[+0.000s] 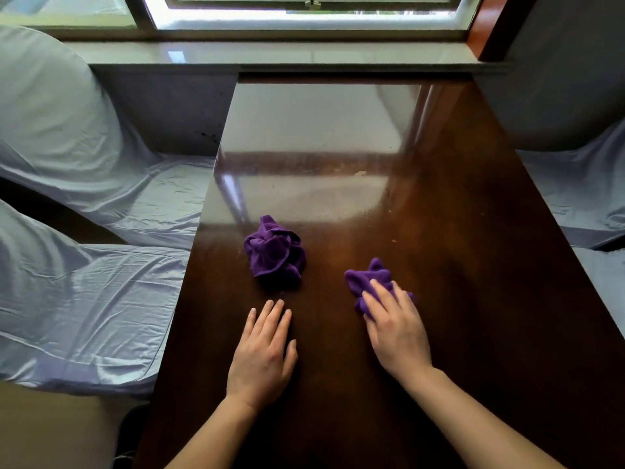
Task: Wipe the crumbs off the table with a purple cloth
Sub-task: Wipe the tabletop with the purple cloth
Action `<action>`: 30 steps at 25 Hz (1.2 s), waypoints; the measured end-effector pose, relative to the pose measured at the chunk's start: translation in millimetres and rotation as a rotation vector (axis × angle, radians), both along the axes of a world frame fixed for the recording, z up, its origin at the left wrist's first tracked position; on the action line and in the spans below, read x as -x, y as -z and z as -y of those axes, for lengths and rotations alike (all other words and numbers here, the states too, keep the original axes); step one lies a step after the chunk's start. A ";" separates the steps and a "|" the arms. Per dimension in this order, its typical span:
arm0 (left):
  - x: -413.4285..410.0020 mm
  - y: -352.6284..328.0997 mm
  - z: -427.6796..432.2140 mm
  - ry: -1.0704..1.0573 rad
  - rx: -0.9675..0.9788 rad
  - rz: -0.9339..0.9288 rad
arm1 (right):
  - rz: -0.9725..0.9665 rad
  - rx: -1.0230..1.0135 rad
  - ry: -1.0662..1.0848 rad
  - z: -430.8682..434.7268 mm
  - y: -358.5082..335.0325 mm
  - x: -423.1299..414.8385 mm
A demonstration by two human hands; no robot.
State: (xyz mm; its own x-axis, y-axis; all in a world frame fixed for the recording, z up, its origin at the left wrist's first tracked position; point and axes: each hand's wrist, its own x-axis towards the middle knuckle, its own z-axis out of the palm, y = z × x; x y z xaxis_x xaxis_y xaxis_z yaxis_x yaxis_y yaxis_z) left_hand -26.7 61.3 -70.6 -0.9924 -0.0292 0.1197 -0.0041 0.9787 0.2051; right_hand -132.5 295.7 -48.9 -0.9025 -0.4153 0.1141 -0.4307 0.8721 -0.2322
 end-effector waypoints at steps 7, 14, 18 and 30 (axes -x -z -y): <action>-0.3 1.4 24.2 0.120 0.070 -0.168 | 0.031 -0.047 -0.136 -52.3 -6.8 27.5; 5.5 -12.0 32.6 0.197 0.170 -0.277 | 0.039 0.074 0.281 7.7 1.1 1.7; 11.4 -15.7 33.9 0.223 0.199 -0.303 | 0.010 0.026 0.130 -2.5 0.3 -5.8; 4.0 -3.2 34.5 0.065 0.120 -0.285 | 0.048 0.060 0.226 4.9 -3.0 22.2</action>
State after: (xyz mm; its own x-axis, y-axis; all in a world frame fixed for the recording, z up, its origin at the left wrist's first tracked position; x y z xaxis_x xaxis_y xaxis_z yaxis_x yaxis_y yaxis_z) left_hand -30.7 26.8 -67.4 -0.9178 0.0643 0.3919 0.1001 0.9924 0.0715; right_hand -154.7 290.8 -46.0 -0.9766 -0.1963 0.0875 -0.2138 0.9292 -0.3014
